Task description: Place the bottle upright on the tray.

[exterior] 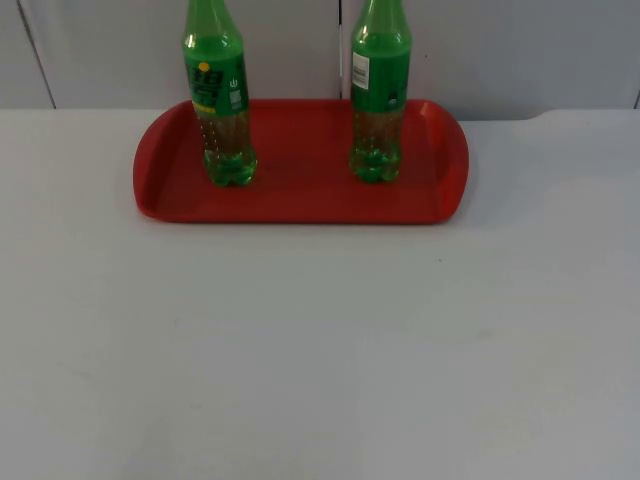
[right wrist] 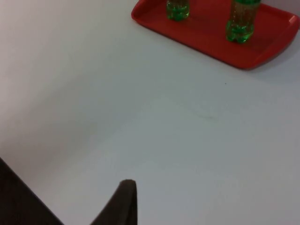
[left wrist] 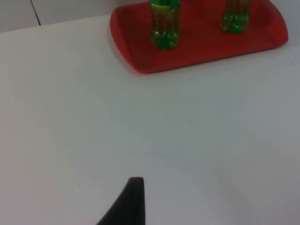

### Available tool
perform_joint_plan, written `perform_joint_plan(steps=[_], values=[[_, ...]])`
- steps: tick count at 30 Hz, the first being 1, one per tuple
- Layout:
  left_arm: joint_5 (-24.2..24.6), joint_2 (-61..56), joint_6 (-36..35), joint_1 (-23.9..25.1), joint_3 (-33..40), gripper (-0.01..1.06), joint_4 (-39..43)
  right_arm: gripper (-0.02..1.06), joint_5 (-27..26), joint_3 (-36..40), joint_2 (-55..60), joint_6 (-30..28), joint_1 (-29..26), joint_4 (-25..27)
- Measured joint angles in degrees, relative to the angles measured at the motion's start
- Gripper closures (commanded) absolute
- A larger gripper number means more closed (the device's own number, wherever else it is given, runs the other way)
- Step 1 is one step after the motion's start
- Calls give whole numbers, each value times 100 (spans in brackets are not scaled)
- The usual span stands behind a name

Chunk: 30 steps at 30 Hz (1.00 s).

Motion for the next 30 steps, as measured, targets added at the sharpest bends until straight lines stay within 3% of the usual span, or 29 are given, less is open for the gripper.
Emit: perform_joint_plan(steps=[12, 21, 30], values=[[0, 0, 0, 0, 0, 0, 0, -1, 0, 0, 0, 0, 0, 24], [0, 0, -11, 715, 0, 0, 0, -1, 0, 0, 0, 0, 0, 28], [0, 0, -11, 959, 0, 0, 0, -1, 0, 0, 0, 0, 0, 28]])
